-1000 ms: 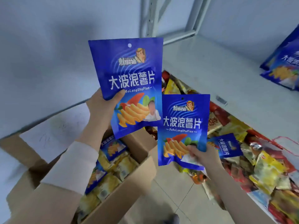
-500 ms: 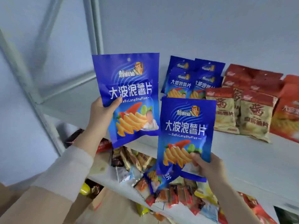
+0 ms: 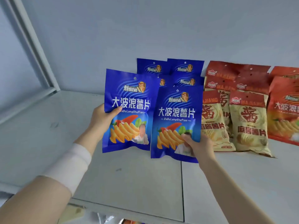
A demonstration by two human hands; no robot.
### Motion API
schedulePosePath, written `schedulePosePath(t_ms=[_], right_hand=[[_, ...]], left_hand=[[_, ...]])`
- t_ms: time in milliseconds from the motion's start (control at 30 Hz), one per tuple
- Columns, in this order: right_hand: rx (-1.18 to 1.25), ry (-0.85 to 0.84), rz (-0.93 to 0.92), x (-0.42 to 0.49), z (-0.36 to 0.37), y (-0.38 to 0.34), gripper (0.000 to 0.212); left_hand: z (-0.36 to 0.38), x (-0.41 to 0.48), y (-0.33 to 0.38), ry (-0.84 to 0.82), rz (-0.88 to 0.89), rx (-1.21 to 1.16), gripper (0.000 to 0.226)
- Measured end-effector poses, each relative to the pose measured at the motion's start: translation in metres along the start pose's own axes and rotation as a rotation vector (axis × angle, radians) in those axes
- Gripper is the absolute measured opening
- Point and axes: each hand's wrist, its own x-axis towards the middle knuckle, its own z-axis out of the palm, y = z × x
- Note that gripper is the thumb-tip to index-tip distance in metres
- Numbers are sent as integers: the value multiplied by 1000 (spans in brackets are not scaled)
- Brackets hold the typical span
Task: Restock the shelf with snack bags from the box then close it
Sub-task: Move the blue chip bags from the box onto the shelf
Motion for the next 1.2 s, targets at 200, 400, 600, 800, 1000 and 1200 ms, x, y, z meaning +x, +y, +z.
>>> schedulePosePath(t_ms=[200,400,600,800,1000,1200], right_hand=[[-55,60,67,67,26,13,19],[-145,130,89,113,11,21,21],[-227,207,60,126,6,24,37],[-325,280,-20,119,14,17,62],[-810,187,-149,108,15,-2,59],[-1017,-42,-466,80,22,-24,44]], left_hand=[[47,77,-36,-37,-38,45,16],[93,120,-53,-76,-74,61,25],[123,132,-63,-76,-85,174,33],[126,136,-64,-14,-68,288,55],[107,104,-44,-51,80,615,64],[35,16,-4,-184,346,1145,34]])
